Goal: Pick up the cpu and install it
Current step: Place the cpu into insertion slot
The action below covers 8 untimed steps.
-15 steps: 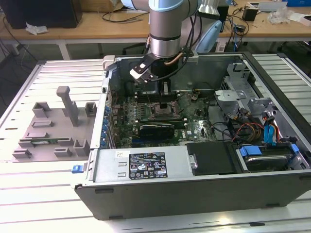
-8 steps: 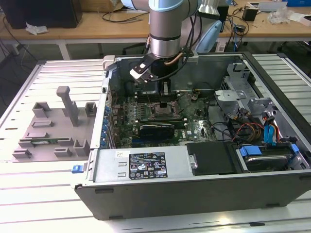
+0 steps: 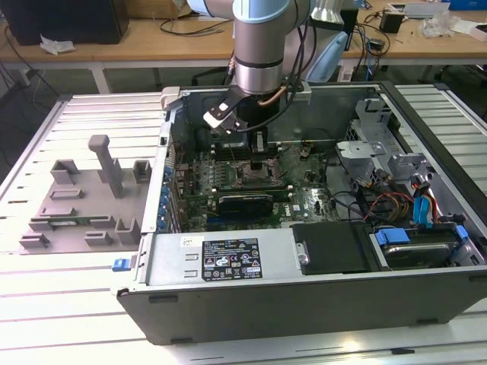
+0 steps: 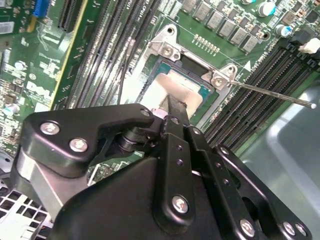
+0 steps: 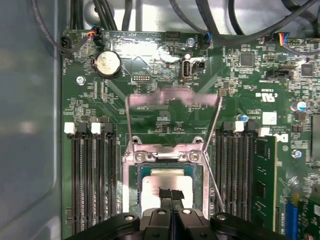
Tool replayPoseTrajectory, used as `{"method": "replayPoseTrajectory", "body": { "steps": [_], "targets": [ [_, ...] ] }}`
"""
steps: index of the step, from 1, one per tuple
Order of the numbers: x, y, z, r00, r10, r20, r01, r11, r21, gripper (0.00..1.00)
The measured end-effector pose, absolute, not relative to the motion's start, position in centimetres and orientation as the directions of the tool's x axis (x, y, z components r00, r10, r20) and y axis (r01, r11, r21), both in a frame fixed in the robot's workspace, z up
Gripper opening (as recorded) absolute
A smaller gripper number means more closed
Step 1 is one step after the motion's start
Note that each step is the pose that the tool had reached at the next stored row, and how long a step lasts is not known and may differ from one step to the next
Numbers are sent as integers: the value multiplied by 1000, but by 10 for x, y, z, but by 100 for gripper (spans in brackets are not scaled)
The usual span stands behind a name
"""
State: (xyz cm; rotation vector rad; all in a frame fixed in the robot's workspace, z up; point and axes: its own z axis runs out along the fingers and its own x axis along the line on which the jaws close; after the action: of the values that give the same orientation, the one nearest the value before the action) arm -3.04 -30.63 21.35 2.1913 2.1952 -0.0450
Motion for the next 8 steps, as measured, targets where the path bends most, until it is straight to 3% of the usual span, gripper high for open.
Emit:
{"method": "replayPoseTrajectory", "body": {
  "steps": [8],
  "targets": [
    [-30, -307, 213, -2, 999, -43, 1000, 3, 7, 11]
  ]
}}
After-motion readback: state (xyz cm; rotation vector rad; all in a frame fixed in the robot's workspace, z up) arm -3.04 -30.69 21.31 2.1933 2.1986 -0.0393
